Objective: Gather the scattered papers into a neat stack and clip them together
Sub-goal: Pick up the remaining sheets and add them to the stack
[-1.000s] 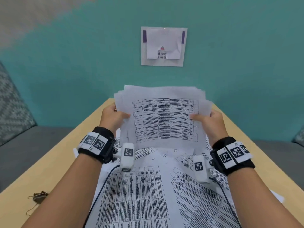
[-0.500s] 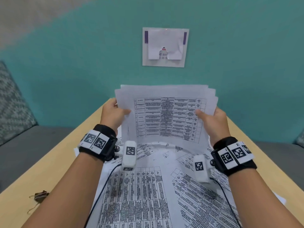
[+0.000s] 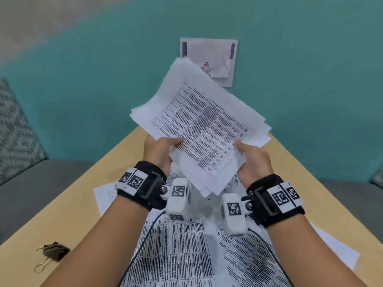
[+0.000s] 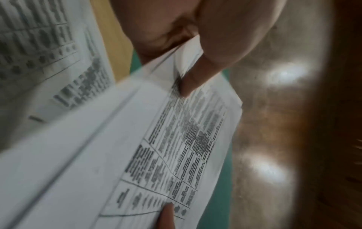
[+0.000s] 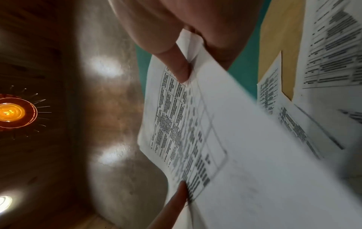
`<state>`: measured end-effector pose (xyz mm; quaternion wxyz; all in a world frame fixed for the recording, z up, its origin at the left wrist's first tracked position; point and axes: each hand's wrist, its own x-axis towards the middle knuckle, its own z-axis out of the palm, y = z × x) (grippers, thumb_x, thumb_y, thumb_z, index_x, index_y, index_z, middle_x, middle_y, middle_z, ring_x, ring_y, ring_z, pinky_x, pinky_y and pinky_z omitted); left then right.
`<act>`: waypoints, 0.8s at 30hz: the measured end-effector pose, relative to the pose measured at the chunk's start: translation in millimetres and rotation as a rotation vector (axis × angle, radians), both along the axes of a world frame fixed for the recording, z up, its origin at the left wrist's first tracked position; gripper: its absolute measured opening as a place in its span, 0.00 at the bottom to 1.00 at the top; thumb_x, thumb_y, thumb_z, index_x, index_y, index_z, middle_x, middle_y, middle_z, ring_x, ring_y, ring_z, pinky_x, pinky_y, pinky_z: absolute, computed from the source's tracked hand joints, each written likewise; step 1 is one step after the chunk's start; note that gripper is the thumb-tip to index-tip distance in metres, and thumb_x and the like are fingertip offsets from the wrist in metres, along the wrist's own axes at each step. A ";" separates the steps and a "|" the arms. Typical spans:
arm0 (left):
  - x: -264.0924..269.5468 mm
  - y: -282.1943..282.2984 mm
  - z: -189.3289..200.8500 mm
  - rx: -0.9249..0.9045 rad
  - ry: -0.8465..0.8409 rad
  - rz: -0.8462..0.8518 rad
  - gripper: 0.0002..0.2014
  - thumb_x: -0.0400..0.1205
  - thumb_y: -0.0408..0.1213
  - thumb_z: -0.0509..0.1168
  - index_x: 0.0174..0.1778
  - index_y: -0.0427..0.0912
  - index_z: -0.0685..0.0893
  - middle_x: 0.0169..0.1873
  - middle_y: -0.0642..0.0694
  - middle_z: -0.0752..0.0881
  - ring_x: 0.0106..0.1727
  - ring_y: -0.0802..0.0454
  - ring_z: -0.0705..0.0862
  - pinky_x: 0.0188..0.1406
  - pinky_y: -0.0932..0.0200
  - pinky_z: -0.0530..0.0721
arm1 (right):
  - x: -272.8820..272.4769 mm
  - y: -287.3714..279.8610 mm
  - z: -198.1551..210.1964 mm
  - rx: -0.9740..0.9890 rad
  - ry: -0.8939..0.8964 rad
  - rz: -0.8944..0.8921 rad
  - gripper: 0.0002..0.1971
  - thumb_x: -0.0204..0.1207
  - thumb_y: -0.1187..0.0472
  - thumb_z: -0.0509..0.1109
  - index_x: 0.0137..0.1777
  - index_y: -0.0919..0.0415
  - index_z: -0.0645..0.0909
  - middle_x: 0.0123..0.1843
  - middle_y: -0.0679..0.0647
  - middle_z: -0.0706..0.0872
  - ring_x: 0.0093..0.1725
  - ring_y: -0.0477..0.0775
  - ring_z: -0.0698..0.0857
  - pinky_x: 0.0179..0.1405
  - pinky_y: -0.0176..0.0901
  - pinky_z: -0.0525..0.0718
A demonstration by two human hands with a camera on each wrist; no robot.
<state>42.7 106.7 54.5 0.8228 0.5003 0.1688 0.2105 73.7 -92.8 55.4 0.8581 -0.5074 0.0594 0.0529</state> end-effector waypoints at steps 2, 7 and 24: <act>-0.5 2.1 3.9 0.091 -0.029 0.099 0.34 0.76 0.15 0.73 0.77 0.36 0.72 0.72 0.48 0.81 0.71 0.42 0.82 0.74 0.40 0.81 | 2.6 -0.3 -3.5 0.014 -0.025 -0.021 0.18 0.76 0.74 0.73 0.66 0.71 0.82 0.59 0.64 0.91 0.55 0.64 0.91 0.52 0.55 0.91; -7.0 22.3 12.2 0.396 -0.036 0.220 0.33 0.74 0.21 0.78 0.74 0.36 0.76 0.69 0.41 0.84 0.71 0.41 0.82 0.75 0.37 0.80 | 13.4 -6.8 -4.0 -0.295 -0.269 -0.264 0.37 0.70 0.71 0.79 0.77 0.53 0.68 0.72 0.54 0.78 0.71 0.52 0.78 0.71 0.50 0.76; -8.8 2.8 11.4 0.650 -0.171 0.022 0.18 0.81 0.24 0.73 0.65 0.40 0.85 0.53 0.55 0.91 0.47 0.67 0.90 0.49 0.68 0.87 | 6.0 -7.2 9.9 -0.468 -0.601 -0.150 0.05 0.79 0.66 0.73 0.50 0.55 0.84 0.48 0.46 0.91 0.43 0.40 0.87 0.49 0.36 0.85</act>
